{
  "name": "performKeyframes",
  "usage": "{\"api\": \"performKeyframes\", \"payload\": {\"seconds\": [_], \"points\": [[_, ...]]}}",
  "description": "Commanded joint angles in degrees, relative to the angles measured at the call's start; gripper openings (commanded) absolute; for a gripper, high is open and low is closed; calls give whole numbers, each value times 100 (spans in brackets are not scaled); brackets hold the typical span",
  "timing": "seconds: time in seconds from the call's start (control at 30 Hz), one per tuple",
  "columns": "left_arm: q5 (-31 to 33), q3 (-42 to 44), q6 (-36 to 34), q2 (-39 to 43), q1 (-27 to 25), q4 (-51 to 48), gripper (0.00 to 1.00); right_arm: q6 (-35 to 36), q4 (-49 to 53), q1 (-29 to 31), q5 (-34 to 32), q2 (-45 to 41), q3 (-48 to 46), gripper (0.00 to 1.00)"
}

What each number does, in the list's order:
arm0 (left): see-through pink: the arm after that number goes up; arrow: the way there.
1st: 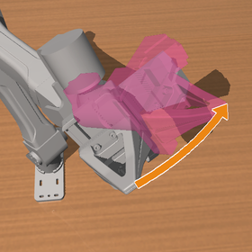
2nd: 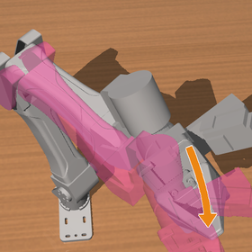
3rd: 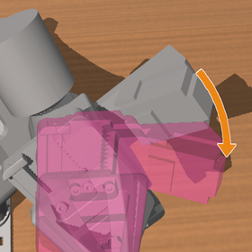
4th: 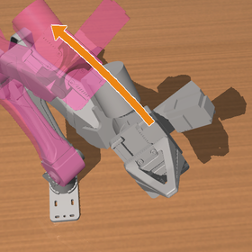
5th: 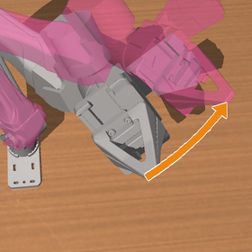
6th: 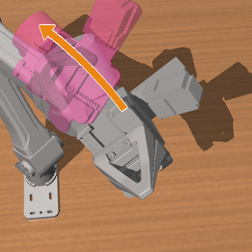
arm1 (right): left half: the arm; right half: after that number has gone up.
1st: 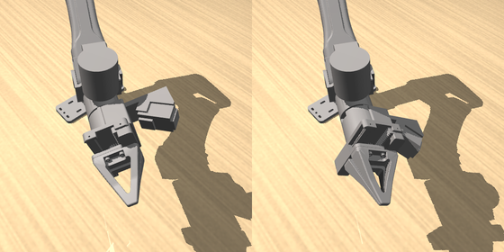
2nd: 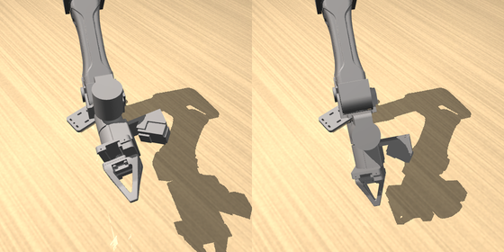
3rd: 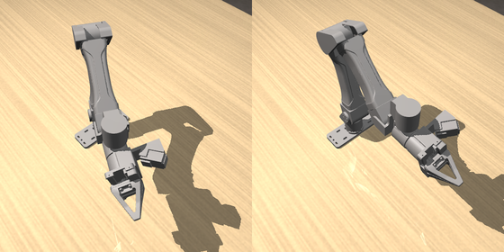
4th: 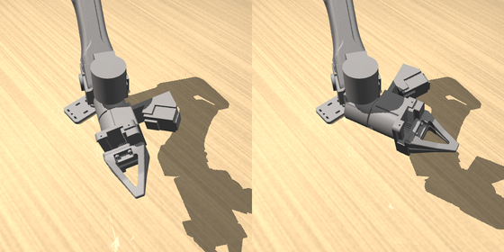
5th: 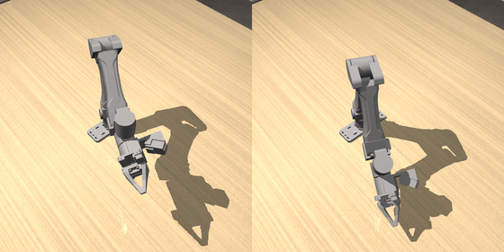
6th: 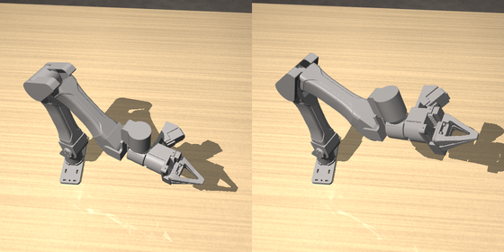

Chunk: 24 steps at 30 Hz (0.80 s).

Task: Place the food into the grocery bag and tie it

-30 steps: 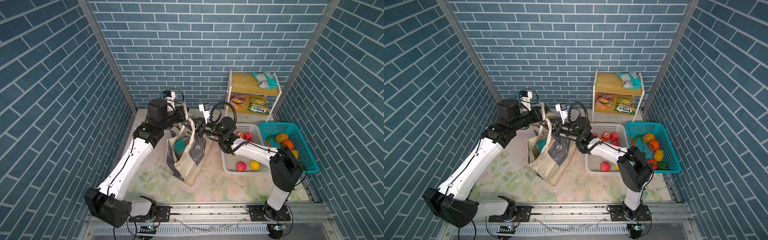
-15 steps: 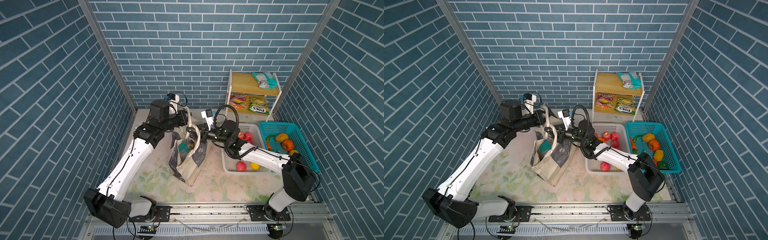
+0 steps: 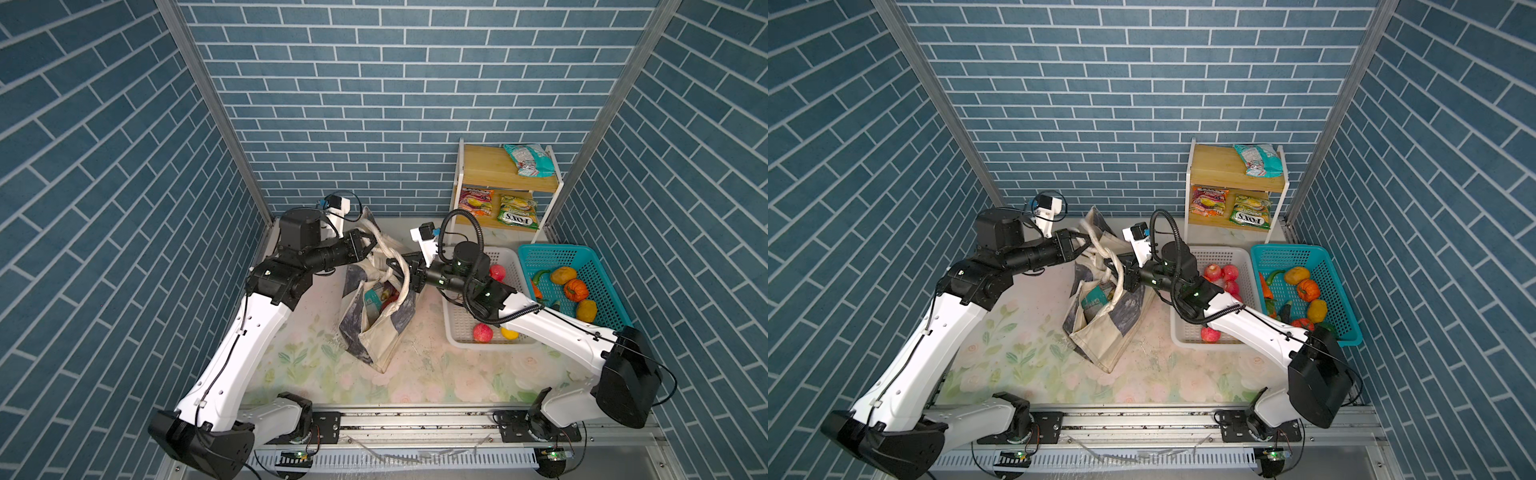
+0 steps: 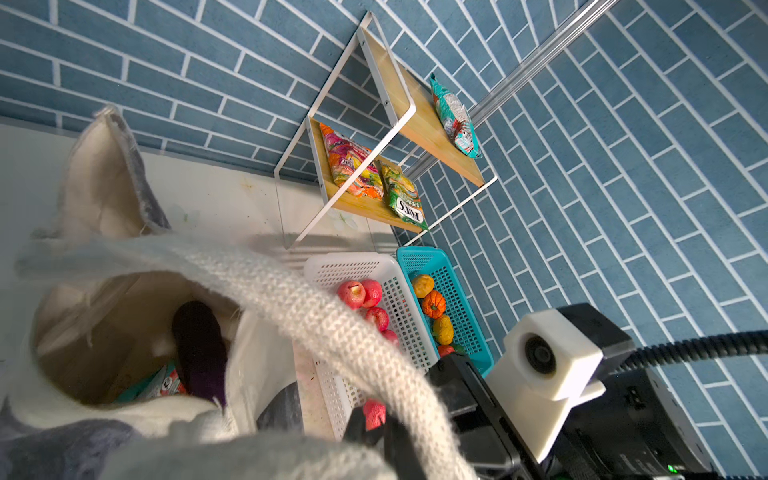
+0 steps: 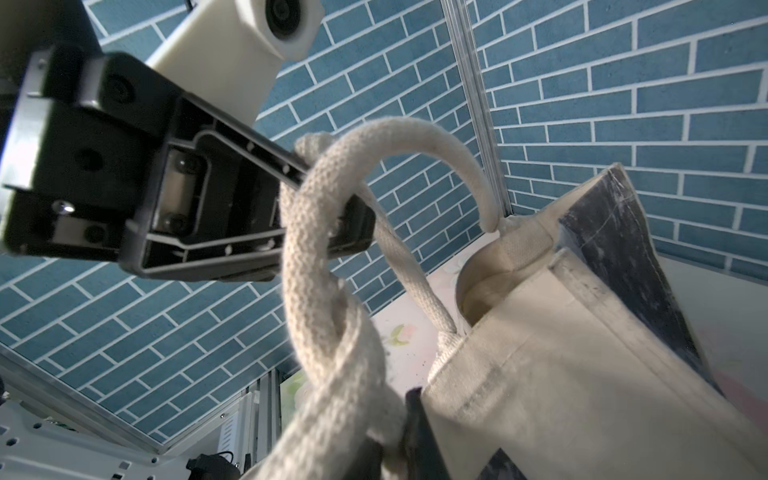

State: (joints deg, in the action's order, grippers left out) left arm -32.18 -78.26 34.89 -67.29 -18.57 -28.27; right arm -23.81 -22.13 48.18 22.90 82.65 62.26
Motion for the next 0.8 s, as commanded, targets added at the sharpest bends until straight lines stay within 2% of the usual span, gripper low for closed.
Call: {"api": "performKeyframes", "payload": {"seconds": [0.0,0.17,0.33,0.5,0.7,0.77], "points": [[-95,200,-165,331,266,-444,0,380,560,-169,-936,-182,-136,0],[-133,439,-217,517,541,-634,0,372,253,-169,-1026,-395,-403,0],[-305,749,-339,514,867,-845,0,-27,-936,-169,-942,-545,-920,0],[186,957,-549,583,992,-1121,0,-184,-1543,-173,-1211,-734,-1220,0],[1186,911,-689,750,1295,-1532,0,-192,-1888,-250,-1753,-1161,-1600,0],[1542,892,-733,791,1395,-1640,0,-207,-2025,-304,-2115,-1325,-1781,0]]}}
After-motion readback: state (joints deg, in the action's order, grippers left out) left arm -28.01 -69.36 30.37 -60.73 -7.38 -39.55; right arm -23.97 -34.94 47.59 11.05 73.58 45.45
